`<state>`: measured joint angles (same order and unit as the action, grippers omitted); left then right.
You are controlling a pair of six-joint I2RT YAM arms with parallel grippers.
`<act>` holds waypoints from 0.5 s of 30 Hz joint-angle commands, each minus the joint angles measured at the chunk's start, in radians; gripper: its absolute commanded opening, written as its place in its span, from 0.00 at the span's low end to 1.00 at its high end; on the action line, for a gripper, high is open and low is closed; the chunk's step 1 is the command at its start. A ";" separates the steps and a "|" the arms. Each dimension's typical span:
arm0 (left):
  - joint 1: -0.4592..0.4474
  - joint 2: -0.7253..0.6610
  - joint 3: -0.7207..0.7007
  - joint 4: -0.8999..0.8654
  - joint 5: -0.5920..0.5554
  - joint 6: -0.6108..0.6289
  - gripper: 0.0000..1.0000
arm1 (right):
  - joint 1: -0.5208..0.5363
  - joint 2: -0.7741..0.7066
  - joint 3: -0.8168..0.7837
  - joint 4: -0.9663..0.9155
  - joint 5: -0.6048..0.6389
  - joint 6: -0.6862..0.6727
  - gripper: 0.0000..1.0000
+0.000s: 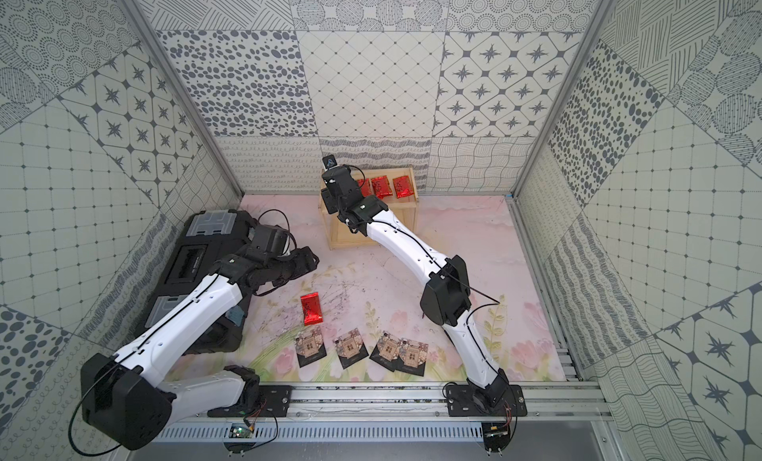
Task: Place the tea bags on the shelf by color
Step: Place the tea bag on the shelf.
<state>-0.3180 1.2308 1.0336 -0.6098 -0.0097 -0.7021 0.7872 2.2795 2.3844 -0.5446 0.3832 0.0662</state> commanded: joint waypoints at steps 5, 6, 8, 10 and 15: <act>0.014 0.009 -0.006 0.009 0.016 0.017 0.83 | -0.020 0.073 0.133 0.000 0.016 -0.031 0.54; 0.014 0.008 -0.007 0.009 0.014 0.017 0.83 | -0.022 0.082 0.139 -0.001 0.016 -0.029 0.54; 0.016 0.008 -0.007 0.009 0.017 0.016 0.83 | -0.027 0.094 0.150 -0.004 0.016 -0.026 0.54; 0.018 0.009 -0.007 0.010 0.020 0.017 0.83 | -0.033 0.107 0.163 -0.009 0.016 -0.018 0.54; 0.022 0.010 -0.007 0.009 0.025 0.018 0.83 | -0.046 0.125 0.175 -0.009 0.007 0.002 0.55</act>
<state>-0.3107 1.2400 1.0275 -0.6098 -0.0032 -0.7021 0.7490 2.3768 2.5381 -0.5716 0.3904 0.0490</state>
